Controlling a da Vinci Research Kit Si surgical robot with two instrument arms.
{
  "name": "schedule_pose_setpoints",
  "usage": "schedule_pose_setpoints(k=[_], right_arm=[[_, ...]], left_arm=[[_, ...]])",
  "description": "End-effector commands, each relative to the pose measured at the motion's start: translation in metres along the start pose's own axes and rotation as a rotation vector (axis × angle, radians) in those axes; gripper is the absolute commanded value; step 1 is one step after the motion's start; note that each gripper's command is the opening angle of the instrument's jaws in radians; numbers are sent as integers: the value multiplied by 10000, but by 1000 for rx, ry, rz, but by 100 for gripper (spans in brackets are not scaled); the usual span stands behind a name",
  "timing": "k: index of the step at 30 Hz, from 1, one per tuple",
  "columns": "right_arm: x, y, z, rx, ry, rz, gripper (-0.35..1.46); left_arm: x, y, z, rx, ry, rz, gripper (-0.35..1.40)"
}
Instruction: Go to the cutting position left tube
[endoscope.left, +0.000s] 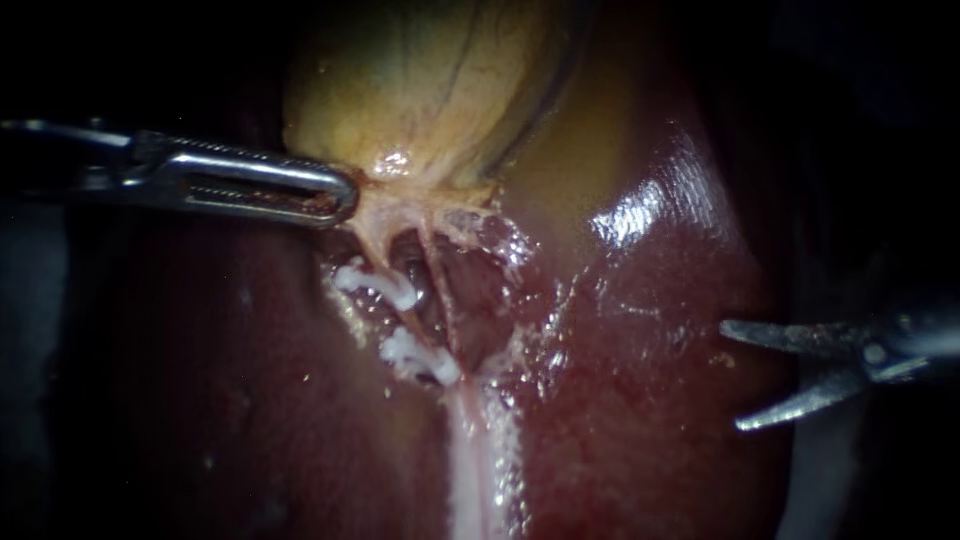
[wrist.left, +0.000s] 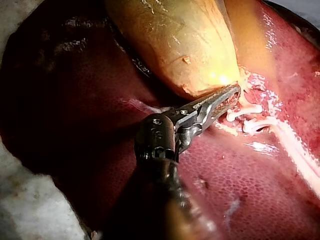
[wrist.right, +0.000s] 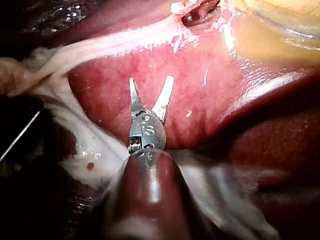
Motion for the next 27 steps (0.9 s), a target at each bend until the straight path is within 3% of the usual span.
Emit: schedule_pose_setpoints(k=[1,13,27], right_arm=[[0,0,1,0,0,1,143],[12,-1,29,2,4,6,143],[31,6,113,13,20,15,143]], left_arm=[[0,0,0,2,0,2,-35],[-4,0,4,6,2,4,-35],[-7,-1,7,6,1,5,-35]])
